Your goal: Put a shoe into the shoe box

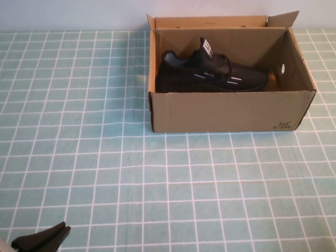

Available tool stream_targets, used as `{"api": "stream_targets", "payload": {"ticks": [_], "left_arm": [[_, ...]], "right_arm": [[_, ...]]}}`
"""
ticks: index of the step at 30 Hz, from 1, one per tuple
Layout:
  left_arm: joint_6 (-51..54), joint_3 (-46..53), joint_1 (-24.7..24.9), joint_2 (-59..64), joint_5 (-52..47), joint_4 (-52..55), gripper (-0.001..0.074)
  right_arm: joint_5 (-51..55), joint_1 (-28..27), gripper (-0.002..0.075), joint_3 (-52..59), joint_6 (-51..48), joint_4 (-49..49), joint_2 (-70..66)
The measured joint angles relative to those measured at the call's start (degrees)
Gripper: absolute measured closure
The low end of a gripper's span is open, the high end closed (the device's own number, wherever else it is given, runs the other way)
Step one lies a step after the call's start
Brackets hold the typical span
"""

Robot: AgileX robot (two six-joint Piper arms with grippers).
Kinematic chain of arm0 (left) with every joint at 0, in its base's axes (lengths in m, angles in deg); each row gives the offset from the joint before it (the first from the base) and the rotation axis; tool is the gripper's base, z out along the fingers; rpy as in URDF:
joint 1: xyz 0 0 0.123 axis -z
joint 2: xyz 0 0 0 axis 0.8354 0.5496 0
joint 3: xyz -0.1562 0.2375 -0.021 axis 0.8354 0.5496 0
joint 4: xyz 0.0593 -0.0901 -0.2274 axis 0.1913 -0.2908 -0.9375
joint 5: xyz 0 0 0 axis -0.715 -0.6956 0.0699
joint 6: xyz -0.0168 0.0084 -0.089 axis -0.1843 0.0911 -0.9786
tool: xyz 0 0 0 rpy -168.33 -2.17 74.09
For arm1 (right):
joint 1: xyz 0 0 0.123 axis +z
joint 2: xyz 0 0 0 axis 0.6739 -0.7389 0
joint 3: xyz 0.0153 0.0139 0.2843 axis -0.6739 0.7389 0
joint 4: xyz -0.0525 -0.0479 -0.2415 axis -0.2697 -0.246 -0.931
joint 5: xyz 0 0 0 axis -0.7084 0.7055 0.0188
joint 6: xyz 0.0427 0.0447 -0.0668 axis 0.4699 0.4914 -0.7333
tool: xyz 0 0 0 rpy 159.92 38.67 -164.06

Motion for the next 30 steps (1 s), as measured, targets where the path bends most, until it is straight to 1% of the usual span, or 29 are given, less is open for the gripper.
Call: {"api": "stream_targets", "payload": {"ticks": [7, 13, 16, 19, 24, 27, 30], "left_arm": [[0.3, 0.0, 0.0, 0.0, 0.0, 0.0, 0.0738], [3.7, 0.0, 0.0, -0.6, -0.1, -0.1, 0.0739], [4.0, 0.0, -1.4, -3.4, 1.2, -2.9, 0.0739], [4.0, 0.0, -5.7, -8.8, 2.1, -5.9, 0.0739], [3.9, 0.0, -16.8, -19.1, 2.1, -6.0, 0.0739], [2.3, 0.0, -22.3, -24.3, 2.1, -6.0, 0.0739], [1.6, 0.0, -25.4, -28.3, 0.7, -5.9, 0.0739]], "right_arm": [[0.0, 0.0, 0.0726, 0.0, 0.0, 0.0, 0.0], [0.1, 0.0, 0.0726, 0.0, 0.0, 0.0, 0.0], [0.1, 0.0, 0.0726, 0.0, -0.1, 0.0, 0.0], [0.1, 0.0, 0.0726, 0.0, -0.1, 0.0, 0.0], [0.1, 0.0, 0.0726, 0.0, -0.1, 0.0, 0.1], [0.1, 0.0, 0.0726, 0.0, -0.1, 0.0, 0.1], [0.1, 0.0, 0.0726, 0.0, -0.1, 0.0, 0.1]]}}
